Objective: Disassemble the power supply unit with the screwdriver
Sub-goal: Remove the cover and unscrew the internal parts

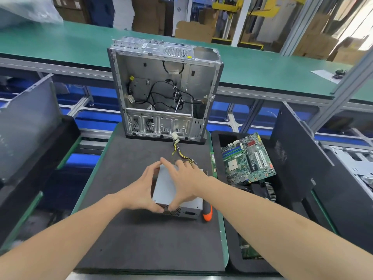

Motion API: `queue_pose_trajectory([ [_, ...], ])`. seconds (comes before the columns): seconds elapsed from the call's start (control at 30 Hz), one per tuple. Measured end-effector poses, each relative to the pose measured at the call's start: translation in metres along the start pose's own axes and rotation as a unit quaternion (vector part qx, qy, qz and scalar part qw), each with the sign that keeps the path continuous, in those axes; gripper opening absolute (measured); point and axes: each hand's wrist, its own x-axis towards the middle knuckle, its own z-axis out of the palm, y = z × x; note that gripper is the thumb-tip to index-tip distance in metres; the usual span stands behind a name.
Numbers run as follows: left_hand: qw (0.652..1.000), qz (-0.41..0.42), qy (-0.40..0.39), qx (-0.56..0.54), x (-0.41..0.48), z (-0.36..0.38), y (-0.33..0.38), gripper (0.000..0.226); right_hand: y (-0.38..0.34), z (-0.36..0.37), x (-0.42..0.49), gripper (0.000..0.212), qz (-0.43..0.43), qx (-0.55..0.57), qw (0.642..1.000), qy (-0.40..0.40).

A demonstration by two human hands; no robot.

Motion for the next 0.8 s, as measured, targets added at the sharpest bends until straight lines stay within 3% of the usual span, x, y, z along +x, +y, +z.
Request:
queue_pose_trajectory([
  [0.23, 0.999, 0.036, 0.001, 0.017, 0.004, 0.005, -0.019, 0.148, -0.005, -0.009, 0.005, 0.151, -0.018, 0.017, 0.999, -0.021],
  [0.43, 0.996, 0.087, 0.017, 0.033, 0.013, 0.014, -0.031, 0.142, -0.009, -0.003, 0.0, 0.146, -0.008, 0.037, 0.999, 0.01],
  [0.8, 0.994, 0.081, -0.012, 0.07, 0.022, 0.02, -0.038, 0.151, -0.002, 0.0, 0.001, 0.141, -0.024, 0.013, 0.999, 0.016],
])
